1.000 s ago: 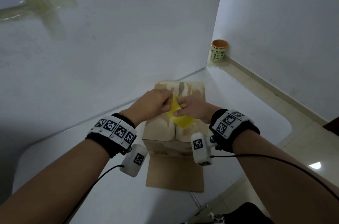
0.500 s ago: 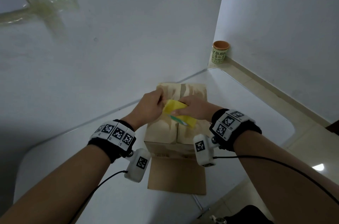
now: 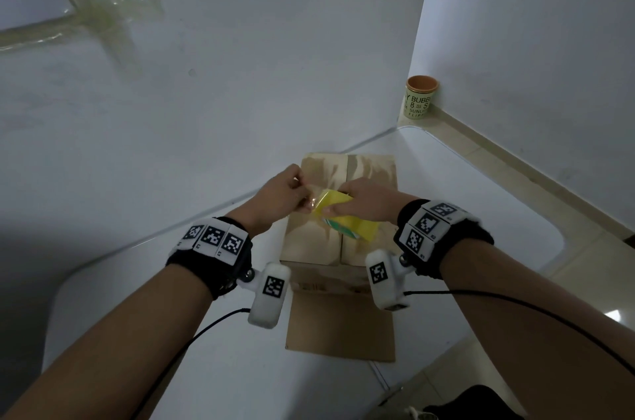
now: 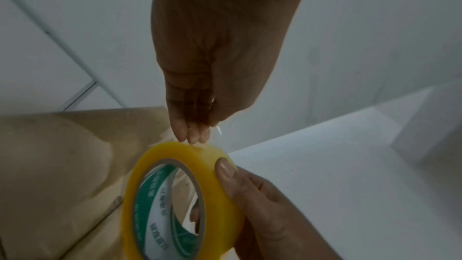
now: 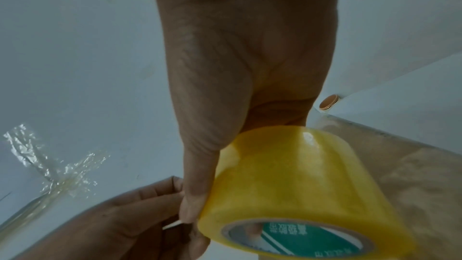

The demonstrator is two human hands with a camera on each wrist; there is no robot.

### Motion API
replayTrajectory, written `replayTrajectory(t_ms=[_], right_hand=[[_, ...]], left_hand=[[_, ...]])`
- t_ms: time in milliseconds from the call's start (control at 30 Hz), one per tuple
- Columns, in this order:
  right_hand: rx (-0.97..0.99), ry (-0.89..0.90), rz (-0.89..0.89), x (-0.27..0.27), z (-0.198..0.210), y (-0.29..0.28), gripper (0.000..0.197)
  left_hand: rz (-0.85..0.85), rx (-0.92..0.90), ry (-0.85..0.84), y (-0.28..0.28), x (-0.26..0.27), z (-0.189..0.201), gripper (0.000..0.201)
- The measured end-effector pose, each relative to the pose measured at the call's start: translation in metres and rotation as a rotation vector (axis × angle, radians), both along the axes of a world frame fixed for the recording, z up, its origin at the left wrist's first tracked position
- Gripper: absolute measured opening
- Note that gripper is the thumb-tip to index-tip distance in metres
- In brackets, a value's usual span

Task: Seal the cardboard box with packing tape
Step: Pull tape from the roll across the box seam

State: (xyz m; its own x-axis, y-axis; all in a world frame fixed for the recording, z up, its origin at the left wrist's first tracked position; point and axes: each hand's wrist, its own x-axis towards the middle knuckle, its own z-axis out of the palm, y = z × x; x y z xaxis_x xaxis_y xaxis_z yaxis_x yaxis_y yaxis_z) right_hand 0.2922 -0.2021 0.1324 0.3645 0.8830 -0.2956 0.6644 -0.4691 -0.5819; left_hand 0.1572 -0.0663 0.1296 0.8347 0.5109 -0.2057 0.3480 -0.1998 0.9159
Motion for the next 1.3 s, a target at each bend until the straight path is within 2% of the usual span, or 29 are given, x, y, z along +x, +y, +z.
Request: replayTrajectory(t_ms=[100, 200, 300, 400, 433, 500, 567, 667, 733, 833, 967, 1100, 1167, 1300], right_hand=[[0.003, 0.039, -0.012, -0.002, 0.001, -0.002, 0.054], [0.029, 0.121, -0.048, -0.008, 0.002, -0.007, 0.051], [-0.008, 0.21, -0.063, -0.014, 0.006, -0.012, 0.05], [-0.04, 0.434, -0.124, -0.018, 0.012, -0.016, 0.045], [-0.047, 0.46, -0.131, -0.02, 0.013, -0.016, 0.043], [-0.074, 0.344, -0.083, -0.023, 0.014, -0.015, 0.042], [-0.151, 0.141, -0.03, -0.027, 0.012, -0.018, 0.05], [-0.234, -0.068, -0.067, -0.027, 0.011, -0.027, 0.055], [-0.276, -0.029, -0.065, -0.024, 0.012, -0.032, 0.057], [-0.359, 0.111, -0.037, -0.031, 0.012, -0.037, 0.048], [-0.387, 0.019, 0.061, -0.038, 0.002, -0.037, 0.038], [-0.351, -0.06, 0.061, -0.033, -0.002, -0.04, 0.053], [-0.331, -0.113, 0.002, -0.025, -0.005, -0.045, 0.054], [-0.31, -0.12, -0.106, -0.009, -0.003, -0.066, 0.054]], left_hand=[[0.066, -0.246, -0.027, -0.004, -0.006, 0.003, 0.013], [0.058, -0.308, 0.011, -0.003, -0.012, -0.003, 0.027], [0.104, -0.395, -0.018, -0.001, -0.017, -0.016, 0.013], [0.186, -0.452, -0.038, 0.001, -0.024, -0.028, 0.006], [0.199, -0.461, -0.033, 0.001, -0.027, -0.034, 0.005], [0.204, -0.453, -0.033, 0.001, -0.032, -0.041, 0.004], [0.214, -0.4, -0.042, 0.005, -0.037, -0.046, 0.006], [0.22, -0.327, -0.047, 0.01, -0.046, -0.05, 0.006], [0.221, -0.296, -0.012, 0.008, -0.051, -0.058, 0.007], [0.26, -0.212, 0.08, 0.0, -0.061, -0.079, 0.004], [0.341, -0.256, 0.068, -0.006, -0.069, -0.101, 0.006], [0.36, -0.333, 0.024, -0.023, -0.054, -0.1, 0.01], [0.347, -0.367, 0.017, -0.035, -0.038, -0.1, 0.013], [0.316, -0.344, 0.031, -0.046, -0.012, -0.098, 0.002]])
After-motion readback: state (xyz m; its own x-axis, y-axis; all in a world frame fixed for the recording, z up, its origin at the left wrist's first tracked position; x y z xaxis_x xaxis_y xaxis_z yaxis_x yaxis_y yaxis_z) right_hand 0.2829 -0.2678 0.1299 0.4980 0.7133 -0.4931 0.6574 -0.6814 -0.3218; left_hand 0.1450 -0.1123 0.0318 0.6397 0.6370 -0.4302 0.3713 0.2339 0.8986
